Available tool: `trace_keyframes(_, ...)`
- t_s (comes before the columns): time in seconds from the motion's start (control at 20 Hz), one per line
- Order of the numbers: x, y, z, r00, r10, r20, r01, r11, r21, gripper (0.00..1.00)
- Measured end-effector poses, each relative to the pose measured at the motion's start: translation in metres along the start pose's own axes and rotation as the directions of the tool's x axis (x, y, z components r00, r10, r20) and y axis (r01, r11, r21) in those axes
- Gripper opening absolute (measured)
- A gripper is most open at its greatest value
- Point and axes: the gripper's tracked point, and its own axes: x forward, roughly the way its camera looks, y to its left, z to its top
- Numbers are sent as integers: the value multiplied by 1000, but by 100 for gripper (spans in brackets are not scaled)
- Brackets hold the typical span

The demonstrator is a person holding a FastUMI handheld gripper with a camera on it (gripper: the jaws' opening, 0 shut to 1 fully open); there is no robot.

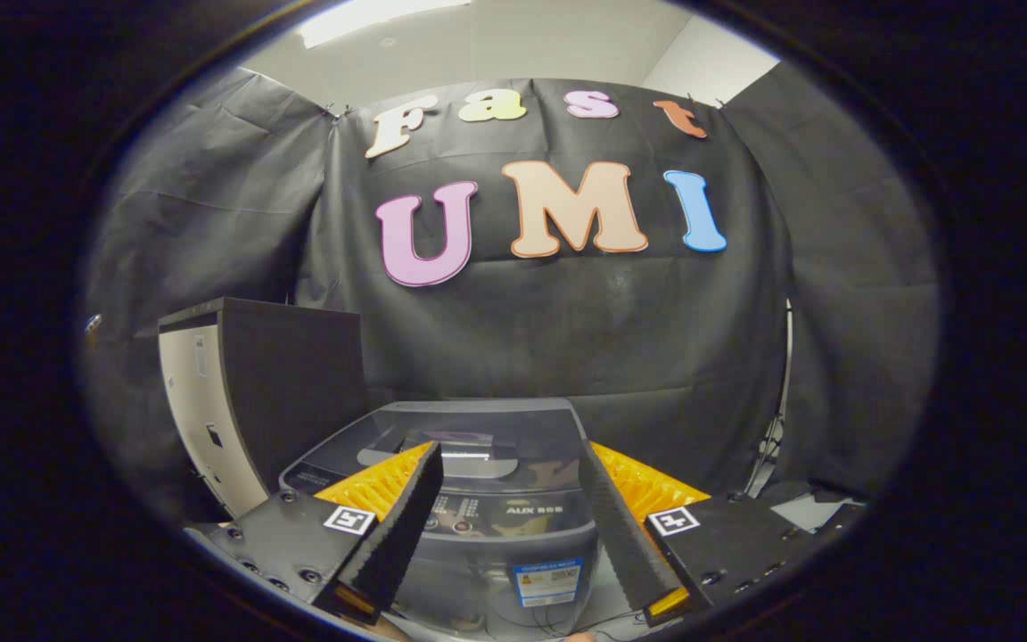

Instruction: Put the clothes into the washing machine and then close the washing machine lid.

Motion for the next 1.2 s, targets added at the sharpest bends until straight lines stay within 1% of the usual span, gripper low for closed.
trace_keyframes(0.3,-41,-5,-27,999,-35,-26,35,999,2,94)
trace_keyframes(0.55,-65,4,-34,999,-32,-22,31,999,-29,95)
trace_keyframes(0.75,-76,6,-44,999,-34,-33,32,997,-67,95)
trace_keyframes(0.9,-79,5,-41,999,-40,-20,38,997,-66,95)
trace_keyframes(1.2,-79,8,-43,999,-29,-24,27,997,-69,95)
